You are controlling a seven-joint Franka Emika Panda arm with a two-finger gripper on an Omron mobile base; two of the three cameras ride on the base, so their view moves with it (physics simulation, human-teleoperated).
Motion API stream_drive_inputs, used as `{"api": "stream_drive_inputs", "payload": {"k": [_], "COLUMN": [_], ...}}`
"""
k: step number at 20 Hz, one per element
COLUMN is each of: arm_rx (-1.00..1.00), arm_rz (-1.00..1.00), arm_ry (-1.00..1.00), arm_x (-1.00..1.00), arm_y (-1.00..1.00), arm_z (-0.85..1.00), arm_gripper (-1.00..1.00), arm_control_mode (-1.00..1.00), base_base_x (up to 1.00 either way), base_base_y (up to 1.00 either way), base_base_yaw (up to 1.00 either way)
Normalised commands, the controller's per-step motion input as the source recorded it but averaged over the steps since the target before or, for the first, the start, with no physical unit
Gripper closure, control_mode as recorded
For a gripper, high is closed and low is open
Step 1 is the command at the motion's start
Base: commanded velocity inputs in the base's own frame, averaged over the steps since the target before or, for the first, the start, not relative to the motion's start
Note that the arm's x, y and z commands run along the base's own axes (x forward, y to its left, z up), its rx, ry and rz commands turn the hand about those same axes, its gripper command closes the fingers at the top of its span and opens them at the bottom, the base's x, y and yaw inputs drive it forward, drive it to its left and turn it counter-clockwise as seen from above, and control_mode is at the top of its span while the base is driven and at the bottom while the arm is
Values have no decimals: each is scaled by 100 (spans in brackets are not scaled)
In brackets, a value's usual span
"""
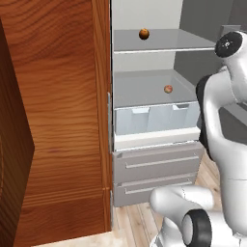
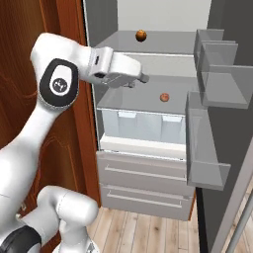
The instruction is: Retrieve the orange and peach from the fridge and place them into the bowl on the dining table.
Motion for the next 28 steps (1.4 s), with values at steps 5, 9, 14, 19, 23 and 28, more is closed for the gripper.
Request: {"api": "stream_drive_inputs", "payload": {"k": [5,9,14,19,23,28], "arm_rx": [52,36,29,24,15,3], "arm_rz": [0,3,13,17,21,18], "arm_ry": [0,0,-2,-18,-32,-31], "arm_x": [-39,-48,-26,-10,0,0], "arm_y": [9,56,80,68,41,38], "arm_z": [2,-19,-66,-78,-37,-8], "arm_gripper": [-100,-100,-100,-100,-100,-100], "arm_control_mode": [-100,-100,-100,-100,-100,-100], "base_base_x": [0,0,0,0,0,0], "base_base_y": [0,0,0,0,0,0], "base_base_yaw": [0,0,0,0,0,0]}}
